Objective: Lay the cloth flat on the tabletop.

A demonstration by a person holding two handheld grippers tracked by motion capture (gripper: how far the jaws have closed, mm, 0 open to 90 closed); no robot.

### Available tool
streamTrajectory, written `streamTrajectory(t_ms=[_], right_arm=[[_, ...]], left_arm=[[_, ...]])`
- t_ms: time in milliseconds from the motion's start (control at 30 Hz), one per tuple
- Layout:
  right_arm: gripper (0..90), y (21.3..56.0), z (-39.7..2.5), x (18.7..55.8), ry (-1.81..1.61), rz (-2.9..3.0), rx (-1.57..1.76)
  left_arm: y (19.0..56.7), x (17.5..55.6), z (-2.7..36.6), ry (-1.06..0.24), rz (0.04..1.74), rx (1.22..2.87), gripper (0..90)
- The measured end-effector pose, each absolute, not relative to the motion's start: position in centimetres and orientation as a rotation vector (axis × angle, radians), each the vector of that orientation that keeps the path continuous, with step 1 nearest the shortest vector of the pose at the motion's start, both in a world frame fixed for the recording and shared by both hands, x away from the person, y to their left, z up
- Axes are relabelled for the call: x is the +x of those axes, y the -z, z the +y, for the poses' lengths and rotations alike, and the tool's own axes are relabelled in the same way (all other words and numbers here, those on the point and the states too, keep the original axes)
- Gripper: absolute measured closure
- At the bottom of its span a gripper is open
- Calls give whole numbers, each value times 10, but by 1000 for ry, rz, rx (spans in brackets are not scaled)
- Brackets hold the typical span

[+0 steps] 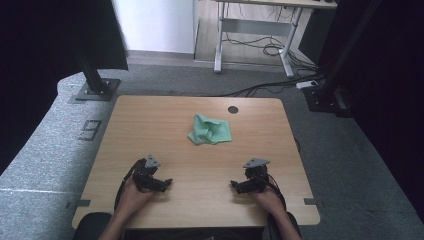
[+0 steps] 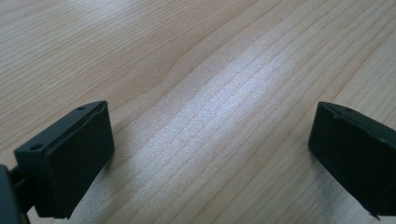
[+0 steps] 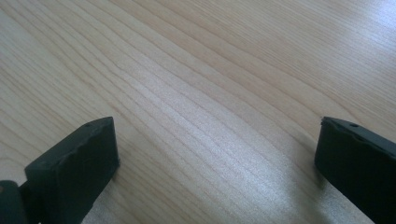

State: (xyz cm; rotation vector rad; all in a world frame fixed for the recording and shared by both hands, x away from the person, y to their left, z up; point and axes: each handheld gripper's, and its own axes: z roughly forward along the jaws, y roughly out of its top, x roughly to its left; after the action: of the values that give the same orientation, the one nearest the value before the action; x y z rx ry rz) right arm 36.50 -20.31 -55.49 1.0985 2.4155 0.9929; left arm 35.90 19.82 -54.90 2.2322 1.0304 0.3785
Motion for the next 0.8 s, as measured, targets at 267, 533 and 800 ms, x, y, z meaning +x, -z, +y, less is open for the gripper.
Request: streamTrajectory(t_ms=[267, 533, 800], right_arm=[[36, 549, -201, 371, -1027, 2415, 1098], [37, 544, -198, 378, -1037, 2428, 1083], [48, 534, -192, 389, -1041, 2430, 1069]], left_arm=[[549, 359, 198, -378, 1030, 2233, 0], [549, 359, 198, -378, 1031, 2232, 0], [549, 359, 198, -378, 1031, 2233, 0]])
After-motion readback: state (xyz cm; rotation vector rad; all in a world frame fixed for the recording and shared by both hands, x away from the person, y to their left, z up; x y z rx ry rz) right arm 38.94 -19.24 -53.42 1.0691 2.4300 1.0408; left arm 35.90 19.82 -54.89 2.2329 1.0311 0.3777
